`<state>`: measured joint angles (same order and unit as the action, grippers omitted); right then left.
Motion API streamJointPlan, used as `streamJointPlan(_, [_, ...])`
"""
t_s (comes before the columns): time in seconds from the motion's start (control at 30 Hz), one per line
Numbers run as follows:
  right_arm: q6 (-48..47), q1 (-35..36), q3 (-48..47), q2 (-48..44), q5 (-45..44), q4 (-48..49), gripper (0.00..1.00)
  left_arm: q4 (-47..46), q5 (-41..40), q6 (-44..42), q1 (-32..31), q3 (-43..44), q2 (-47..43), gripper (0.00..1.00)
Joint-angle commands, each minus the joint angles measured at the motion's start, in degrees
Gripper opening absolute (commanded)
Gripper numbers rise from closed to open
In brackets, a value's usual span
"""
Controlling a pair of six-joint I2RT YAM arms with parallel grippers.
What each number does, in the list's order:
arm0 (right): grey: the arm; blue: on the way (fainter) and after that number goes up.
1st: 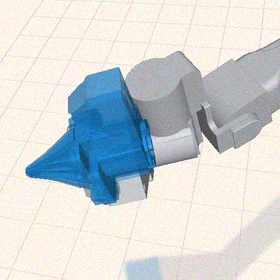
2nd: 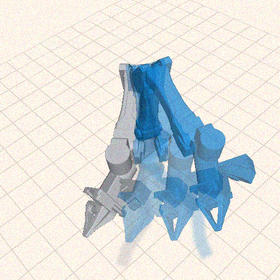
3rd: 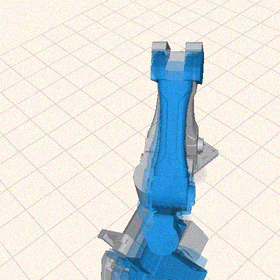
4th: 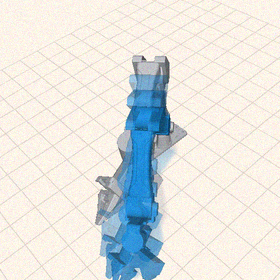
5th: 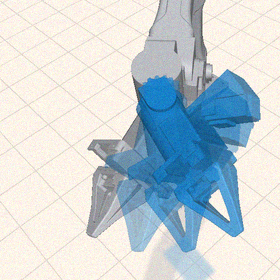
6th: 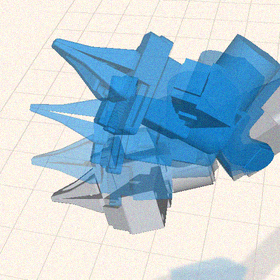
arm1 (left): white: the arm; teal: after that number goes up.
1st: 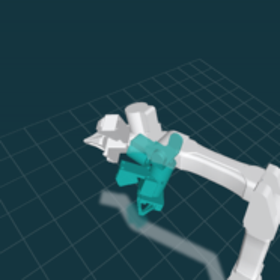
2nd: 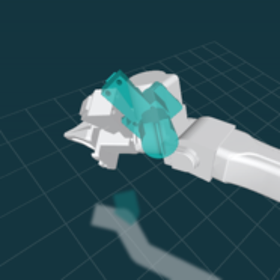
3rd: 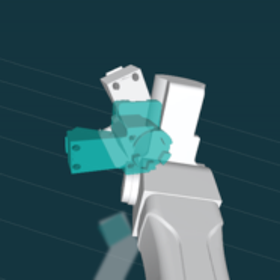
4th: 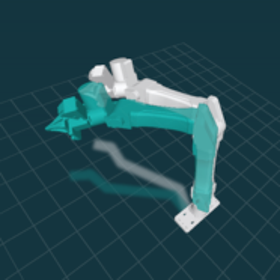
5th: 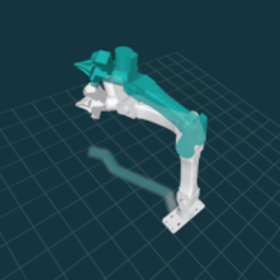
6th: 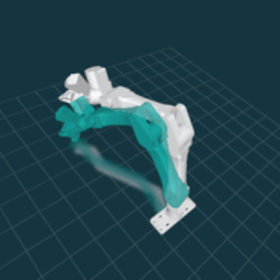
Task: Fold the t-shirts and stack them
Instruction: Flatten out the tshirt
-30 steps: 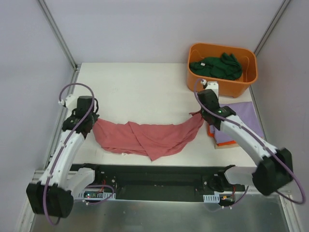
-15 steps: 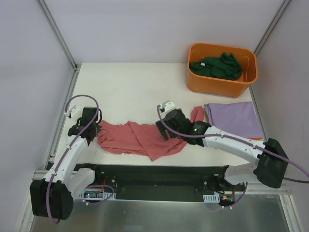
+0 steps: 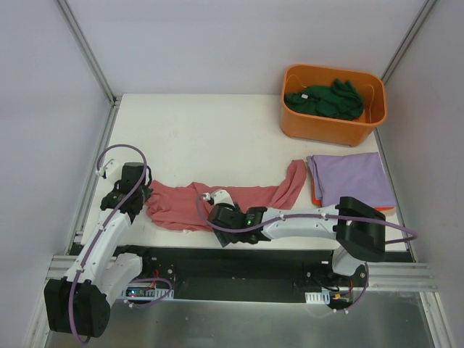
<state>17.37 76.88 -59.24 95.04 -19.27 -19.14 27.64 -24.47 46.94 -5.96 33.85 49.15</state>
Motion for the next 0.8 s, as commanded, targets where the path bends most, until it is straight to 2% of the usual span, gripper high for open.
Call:
streamJointPlan(0.0, [8.64, 0.72, -0.78, 0.31, -3.23, -1.69, 0.59, -0.92, 0.56, -0.97, 0.07, -0.27, 0.25, 0.0])
streamJointPlan(0.1, [10.14, 1.95, -1.57, 1.19, -5.08, -3.97, 0.52, -1.01, 0.48, -0.97, 0.07, -0.45, 0.16, 0.0])
streamJointPlan(0.43, [13.39, 4.77, -3.33, 2.95, -11.23, -6.44, 0.5, -2.06, 1.35, -1.23, 0.07, -1.06, -0.01, 0.0])
streamJointPlan(0.5, [13.57, 4.77, -4.56, 4.44, -12.02, -6.79, 0.46, -1.97, 1.44, -1.32, 0.07, -1.06, 0.07, 0.0])
streamJointPlan(0.53, [14.01, 4.77, -5.35, 5.14, -11.94, -7.66, 0.39, -2.06, 1.44, -1.24, 0.07, -1.06, 0.07, 0.0])
streamJointPlan(0.57, [14.01, 4.86, -6.14, 5.93, -11.76, -8.28, 0.36, -2.06, 1.35, -1.23, 0.07, -1.06, 0.07, 0.0])
streamJointPlan(0.77, [14.89, 4.86, -7.29, 7.79, -12.46, -9.6, 0.32, -2.06, 1.09, -1.06, 0.07, -1.5, -0.1, 0.0])
